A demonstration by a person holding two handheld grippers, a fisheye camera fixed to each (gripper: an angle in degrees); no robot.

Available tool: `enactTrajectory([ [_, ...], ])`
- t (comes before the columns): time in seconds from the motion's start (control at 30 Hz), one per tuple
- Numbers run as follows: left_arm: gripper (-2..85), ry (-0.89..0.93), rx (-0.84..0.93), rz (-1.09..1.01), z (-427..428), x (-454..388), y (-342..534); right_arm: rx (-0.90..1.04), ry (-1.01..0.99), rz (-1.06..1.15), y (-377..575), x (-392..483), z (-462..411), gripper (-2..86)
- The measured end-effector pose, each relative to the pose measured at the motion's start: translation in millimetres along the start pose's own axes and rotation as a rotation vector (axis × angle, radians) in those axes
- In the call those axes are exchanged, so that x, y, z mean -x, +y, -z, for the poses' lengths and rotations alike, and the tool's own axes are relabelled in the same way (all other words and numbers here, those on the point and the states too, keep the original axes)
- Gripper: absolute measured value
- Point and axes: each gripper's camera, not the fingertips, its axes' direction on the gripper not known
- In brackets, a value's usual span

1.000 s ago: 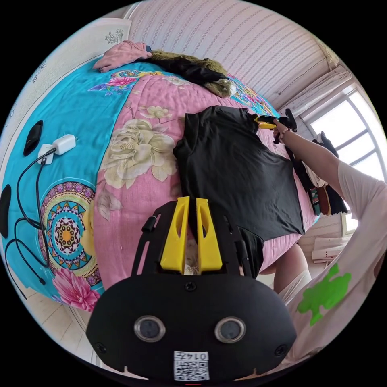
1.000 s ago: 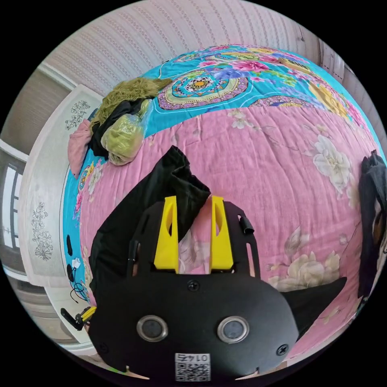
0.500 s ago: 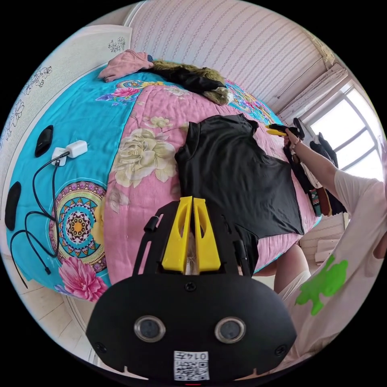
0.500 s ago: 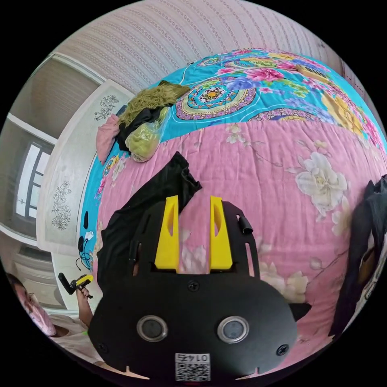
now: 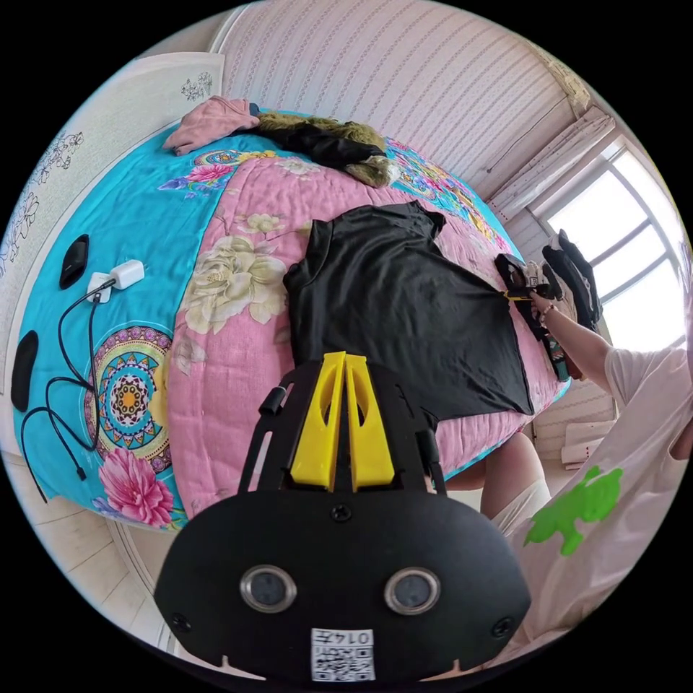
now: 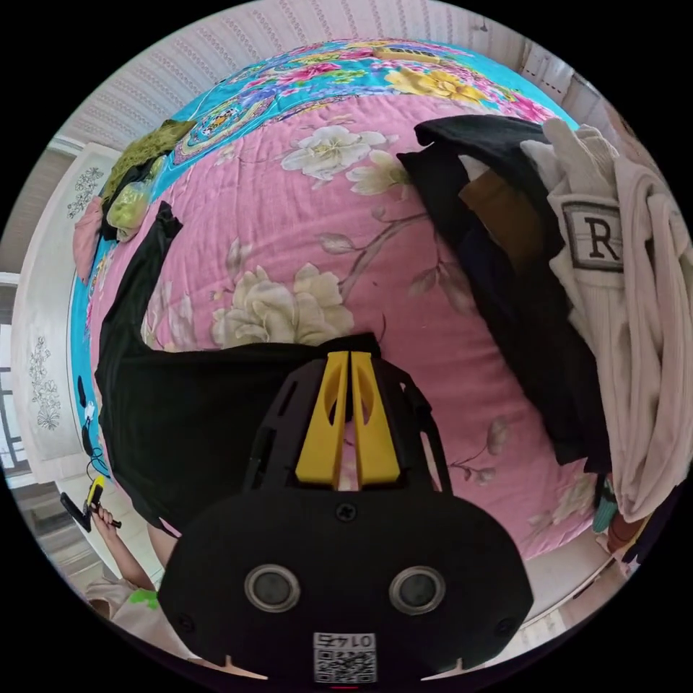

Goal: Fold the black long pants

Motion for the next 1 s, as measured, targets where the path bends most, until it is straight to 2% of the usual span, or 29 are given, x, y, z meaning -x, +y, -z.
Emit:
enactTrajectory([
  [0.07,-0.7,-0.002,-0.003,-0.002,1.3,-4.1,4.5,-0.064,0.025,0.006,7.8,-1.0,6.4,1.3],
  [0.17,0.7,-0.03,-0.009,-0.003,2.8,-7.2,13.4,-0.001,-0.048,0.071,24.1,1.4,6.8,8.9],
  [0.23,2.9,-0.048,0.014,0.008,-0.2,-5.3,21.3,-0.009,-0.091,0.108,46.9,4.5,16.6,9.9],
  [0.33,5.3,-0.053,0.064,0.026,-6.4,-0.2,41.2,-0.21,-0.042,0.146,109.2,12.2,52.5,6.2],
  [0.43,5.8,-0.046,0.11,0.044,-12.9,6.1,68.3,-0.297,-0.222,0.19,176.2,22.6,69.6,10.4],
  [0.5,5.9,-0.042,0.133,0.055,-18.2,9.7,84.9,-0.212,-0.407,0.282,229.0,57.0,58.2,12.7],
  [0.67,6.0,-0.036,0.215,0.032,-40.3,6.7,121.8,0.024,-0.598,0.525,356.2,177.5,-7.3,9.0],
  [0.8,6.1,-0.004,0.284,-0.003,-58.3,2.7,139.1,0.155,-0.514,0.675,449.8,264.0,-73.1,6.2],
  [1.0,6.8,0.001,0.382,-0.096,-84.6,-13.3,161.1,0.3,-0.502,0.663,512.2,308.1,-136.2,8.2],
])
